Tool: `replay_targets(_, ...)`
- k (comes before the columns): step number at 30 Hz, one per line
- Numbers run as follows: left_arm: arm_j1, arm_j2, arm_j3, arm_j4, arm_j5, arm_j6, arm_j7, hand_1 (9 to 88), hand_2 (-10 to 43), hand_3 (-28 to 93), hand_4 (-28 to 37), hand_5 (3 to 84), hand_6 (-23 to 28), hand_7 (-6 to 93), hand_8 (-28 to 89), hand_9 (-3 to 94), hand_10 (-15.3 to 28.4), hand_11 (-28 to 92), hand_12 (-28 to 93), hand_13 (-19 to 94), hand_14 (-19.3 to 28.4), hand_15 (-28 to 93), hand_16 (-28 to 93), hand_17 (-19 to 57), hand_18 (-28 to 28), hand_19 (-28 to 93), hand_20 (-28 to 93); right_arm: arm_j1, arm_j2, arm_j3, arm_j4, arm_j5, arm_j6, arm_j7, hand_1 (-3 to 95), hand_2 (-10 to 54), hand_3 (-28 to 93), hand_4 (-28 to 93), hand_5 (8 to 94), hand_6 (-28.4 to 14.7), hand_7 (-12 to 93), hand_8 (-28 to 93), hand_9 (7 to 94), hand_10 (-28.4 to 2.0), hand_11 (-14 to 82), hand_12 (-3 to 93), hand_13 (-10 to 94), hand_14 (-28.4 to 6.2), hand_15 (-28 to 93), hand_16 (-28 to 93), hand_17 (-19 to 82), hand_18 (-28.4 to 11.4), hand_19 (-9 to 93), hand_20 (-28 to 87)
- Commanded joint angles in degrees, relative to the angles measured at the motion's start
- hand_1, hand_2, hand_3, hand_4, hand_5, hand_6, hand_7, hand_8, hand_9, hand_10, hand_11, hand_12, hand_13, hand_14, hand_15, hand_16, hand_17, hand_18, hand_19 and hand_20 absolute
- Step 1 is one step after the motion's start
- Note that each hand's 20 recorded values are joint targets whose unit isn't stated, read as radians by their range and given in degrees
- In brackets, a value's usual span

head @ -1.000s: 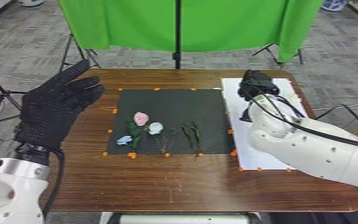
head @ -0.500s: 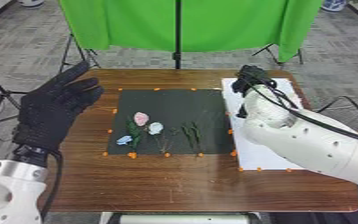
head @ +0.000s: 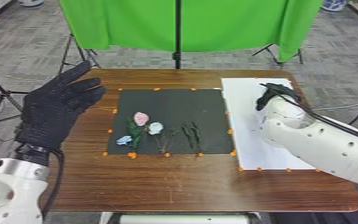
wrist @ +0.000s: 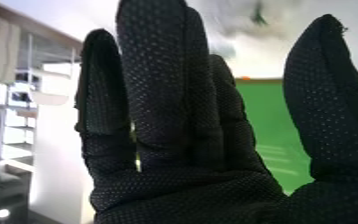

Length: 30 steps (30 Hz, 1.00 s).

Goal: Arrange flowers

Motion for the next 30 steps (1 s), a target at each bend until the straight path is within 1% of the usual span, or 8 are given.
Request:
replay_targets(1,-0.7,-0.07,0.48,0.6,0.08,-0.64,-0.84,24.3,7.5,77,-22.1,38.0,10.1,15.3,-10,34.2,21.9,30,12,24,28.4,52,-9,-9.4,25.3,55,26,-1.7,1.1,-2.0,0.9,-1.2,3.9,-1.6,35.5,-9.5,72,-26,52.0,-2.5,12,-11,75.0,-16.6,15.8,13.3,83,-7.8,49,16,42,-20.0,90,-13)
replay_targets(4,-1.7,0.0,1.08,0.93,0.12,-1.34,-1.28,24.3,7.4,77,-22.0,38.0,10.0,15.3,-10,34.2,21.9,30,12,24,28.4,52,-9,-9.4,25.3,55,26,-1.2,1.5,-3.7,0.5,-1.5,5.5,-1.6,35.4,-9.5,73,-27,50.9,-1.5,12,-11,74.2,-16.3,15.7,13.3,82,-7.6,49,16,42,-19.7,89,-14)
replay_targets(11,-2.1,0.01,1.82,1.07,0.02,-1.34,-1.49,24.2,7.4,77,-22.0,38.0,10.1,15.3,-10,34.2,21.9,30,12,24,28.4,52,-9,-9.3,25.3,55,26,-0.3,0.4,-6.6,1.3,-3.9,7.0,-1.5,36.1,-9.5,73,-28,51.1,-0.3,13,-11,73.1,-15.0,16.2,13.5,81,-7.5,49,17,43,-19.0,89,-15)
replay_targets(20,-1.5,0.25,2.0,0.86,-0.08,-0.99,-0.29,24.3,7.4,77,-22.1,38.0,10.1,15.4,-10,34.2,21.8,30,12,24,28.4,52,-9,-9.3,25.2,55,26,1.6,-0.3,-10.3,1.5,-5.8,12.7,-4.0,36.7,-9.5,74,-28,51.4,-1.3,13,-11,71.9,-14.4,17.0,13.6,79,-7.8,51,16,43,-18.7,89,-17)
replay_targets(23,-2.0,0.38,2.37,1.01,-0.17,-0.89,-0.04,24.2,7.4,77,-22.1,38.0,10.0,15.3,-10,34.2,21.8,30,12,24,28.4,52,-9,-9.3,25.2,55,26,2.0,-1.1,-10.8,2.5,-6.2,12.6,-4.2,40.1,-9.5,74,-28,55.6,-0.5,15,-12,74.7,-10.8,17.3,13.4,80,-7.0,50,16,45,-17.6,89,-17)
replay_targets(26,-1.6,0.4,2.07,0.89,-0.18,-0.94,0.27,24.3,7.5,77,-22.1,38.0,10.0,15.4,-10,34.2,21.8,30,12,24,28.4,52,-9,-9.3,25.1,55,26,1.9,-1.7,-11.1,3.0,-6.9,12.6,-4.2,42.9,-9.5,74,-28,61.7,1.1,16,-13,79.6,-8.9,17.6,13.9,82,-5.8,48,16,46,-16.6,88,-17)
replay_targets(28,-1.3,0.51,1.99,0.74,-0.21,-0.55,0.74,24.3,7.4,77,-22.1,38.0,10.0,15.4,-10,34.2,21.9,30,12,24,28.4,52,-9,-9.3,25.1,55,26,2.9,-1.7,-13.2,3.2,-7.7,14.3,-4.1,47.2,-9.5,71,-28,65.0,2.0,18,-12,84.1,-7.3,13.0,20.3,83,-4.9,48,18,46,-16.2,88,-17)
replay_targets(30,-1.4,0.35,1.94,0.77,-0.14,-0.81,0.44,24.2,7.4,77,-22.1,38.0,10.0,15.4,-10,34.2,21.9,30,12,24,28.4,52,-9,-9.3,25.1,55,26,3.2,-1.7,-14.6,3.5,-9.1,16.3,-4.1,52.0,-9.5,67,-28,70.6,2.2,19,-4,89.9,-5.6,8.2,26.4,85,-3.8,48,19,47,-15.4,90,-17)
